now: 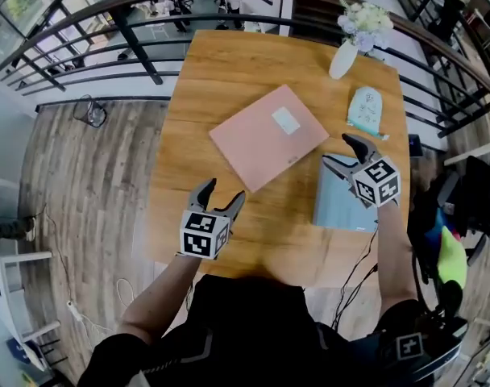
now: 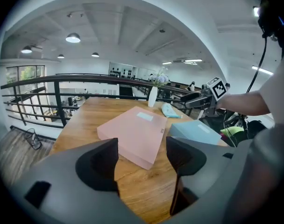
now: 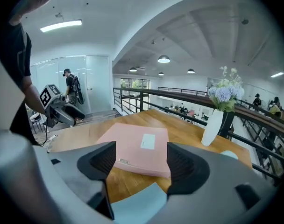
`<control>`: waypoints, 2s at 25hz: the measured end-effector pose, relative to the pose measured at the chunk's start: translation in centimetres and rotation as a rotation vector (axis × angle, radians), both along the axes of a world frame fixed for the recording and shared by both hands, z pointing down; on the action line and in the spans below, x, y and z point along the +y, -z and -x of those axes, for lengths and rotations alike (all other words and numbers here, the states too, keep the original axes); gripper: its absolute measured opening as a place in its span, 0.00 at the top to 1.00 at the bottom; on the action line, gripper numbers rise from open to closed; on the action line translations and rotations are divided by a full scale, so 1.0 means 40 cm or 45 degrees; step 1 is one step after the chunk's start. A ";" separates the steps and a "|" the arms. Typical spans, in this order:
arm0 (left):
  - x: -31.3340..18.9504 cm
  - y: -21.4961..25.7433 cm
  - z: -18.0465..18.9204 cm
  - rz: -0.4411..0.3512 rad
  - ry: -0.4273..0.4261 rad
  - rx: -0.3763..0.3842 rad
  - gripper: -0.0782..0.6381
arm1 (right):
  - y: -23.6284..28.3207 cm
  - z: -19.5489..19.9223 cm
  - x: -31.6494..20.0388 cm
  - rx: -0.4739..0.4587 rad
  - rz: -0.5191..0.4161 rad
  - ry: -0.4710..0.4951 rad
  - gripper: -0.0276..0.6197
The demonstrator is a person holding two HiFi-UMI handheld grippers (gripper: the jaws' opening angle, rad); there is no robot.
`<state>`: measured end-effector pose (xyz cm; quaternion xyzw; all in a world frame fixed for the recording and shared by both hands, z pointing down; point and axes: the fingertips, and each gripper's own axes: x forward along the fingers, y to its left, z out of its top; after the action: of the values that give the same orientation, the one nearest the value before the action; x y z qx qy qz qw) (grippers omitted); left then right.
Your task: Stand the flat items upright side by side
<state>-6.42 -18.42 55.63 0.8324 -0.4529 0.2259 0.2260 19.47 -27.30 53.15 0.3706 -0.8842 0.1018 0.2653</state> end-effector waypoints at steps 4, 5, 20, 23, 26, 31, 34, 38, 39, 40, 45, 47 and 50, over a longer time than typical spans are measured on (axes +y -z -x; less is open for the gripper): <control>0.000 -0.060 -0.031 0.050 0.063 -0.053 0.44 | -0.084 -0.029 -0.048 0.012 0.068 0.051 0.43; 0.001 -0.075 -0.042 0.066 0.071 -0.061 0.44 | -0.102 -0.039 -0.063 0.009 0.079 0.055 0.43; -0.033 -0.243 -0.114 0.220 0.168 -0.240 0.44 | -0.333 -0.081 -0.190 -0.081 0.308 0.246 0.43; -0.032 -0.267 -0.113 0.243 0.186 -0.265 0.44 | -0.362 -0.062 -0.180 -0.147 0.441 0.344 0.43; -0.040 -0.286 -0.121 0.256 0.187 -0.289 0.44 | -0.391 -0.062 -0.180 -0.107 0.474 0.420 0.43; -0.055 -0.304 -0.123 0.272 0.170 -0.297 0.44 | -0.404 -0.045 -0.198 -0.047 0.466 0.484 0.43; -0.058 -0.310 -0.125 0.267 0.151 -0.298 0.44 | -0.412 -0.035 -0.191 -0.002 0.471 0.540 0.44; -0.061 -0.310 -0.121 0.249 0.126 -0.307 0.44 | -0.417 -0.028 -0.180 0.059 0.451 0.560 0.47; -0.061 -0.310 -0.120 0.250 0.124 -0.305 0.44 | -0.416 -0.028 -0.180 0.063 0.447 0.548 0.47; -0.062 -0.312 -0.118 0.252 0.121 -0.304 0.44 | -0.416 -0.028 -0.179 0.069 0.443 0.535 0.47; -0.069 -0.318 -0.106 0.264 0.092 -0.299 0.44 | -0.393 -0.027 -0.167 0.106 0.418 0.482 0.48; -0.070 -0.317 -0.099 0.253 0.063 -0.285 0.44 | -0.370 -0.028 -0.158 0.120 0.392 0.462 0.49; -0.069 -0.318 -0.081 0.250 0.041 -0.286 0.43 | -0.324 -0.016 -0.144 0.142 0.335 0.433 0.50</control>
<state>-3.17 -21.17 68.35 0.7683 -0.4645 0.3572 0.2577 20.13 -33.06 66.12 0.1836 -0.8970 0.1494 0.3733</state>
